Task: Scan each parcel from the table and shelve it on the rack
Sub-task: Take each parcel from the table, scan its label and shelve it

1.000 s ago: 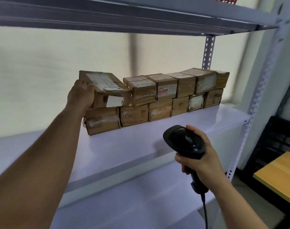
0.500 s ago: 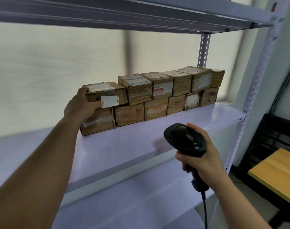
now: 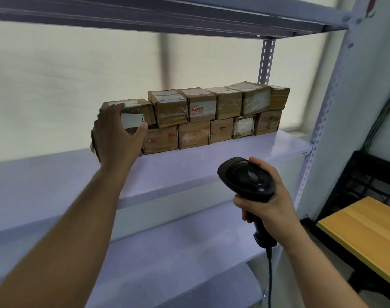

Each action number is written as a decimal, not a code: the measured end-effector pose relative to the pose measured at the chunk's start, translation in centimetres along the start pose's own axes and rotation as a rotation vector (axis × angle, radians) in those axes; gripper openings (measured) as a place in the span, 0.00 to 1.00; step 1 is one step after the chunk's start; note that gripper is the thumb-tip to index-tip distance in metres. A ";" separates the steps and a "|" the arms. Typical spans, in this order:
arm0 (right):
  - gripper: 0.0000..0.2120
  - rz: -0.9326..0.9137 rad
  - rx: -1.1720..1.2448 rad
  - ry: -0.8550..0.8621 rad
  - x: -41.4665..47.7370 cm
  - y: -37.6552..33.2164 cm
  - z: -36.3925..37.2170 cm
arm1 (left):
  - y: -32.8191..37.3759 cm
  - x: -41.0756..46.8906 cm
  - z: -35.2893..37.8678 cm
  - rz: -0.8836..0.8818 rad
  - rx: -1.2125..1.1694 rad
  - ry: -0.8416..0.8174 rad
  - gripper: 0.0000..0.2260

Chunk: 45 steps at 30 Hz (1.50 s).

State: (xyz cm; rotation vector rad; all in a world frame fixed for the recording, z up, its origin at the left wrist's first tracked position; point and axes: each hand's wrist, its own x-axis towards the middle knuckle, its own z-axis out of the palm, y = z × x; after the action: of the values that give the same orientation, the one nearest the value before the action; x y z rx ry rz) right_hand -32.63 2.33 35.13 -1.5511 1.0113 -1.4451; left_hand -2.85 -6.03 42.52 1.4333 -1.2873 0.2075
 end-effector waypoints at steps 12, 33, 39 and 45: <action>0.38 0.025 0.042 0.073 -7.4 0.3 -12.3 | 12.4 -20.7 9.0 0.032 -0.177 -0.391 0.22; 0.39 0.124 -0.132 0.480 -24.8 -0.3 -37.5 | 34.8 -43.8 20.4 0.171 -0.333 -1.000 0.24; 0.39 0.179 -0.183 0.655 -28.1 -0.7 -41.5 | 38.9 -47.2 23.6 0.219 -0.365 -1.186 0.26; 0.39 0.218 -0.228 0.791 -29.2 0.5 -45.9 | 41.9 -50.2 28.1 0.239 -0.351 -1.319 0.27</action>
State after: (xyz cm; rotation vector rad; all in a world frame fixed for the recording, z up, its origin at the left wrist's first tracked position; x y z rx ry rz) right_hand -79.65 28.14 26.10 -0.9490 1.7883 -1.8693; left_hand -68.71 10.40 21.20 1.0413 -2.3782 -0.9233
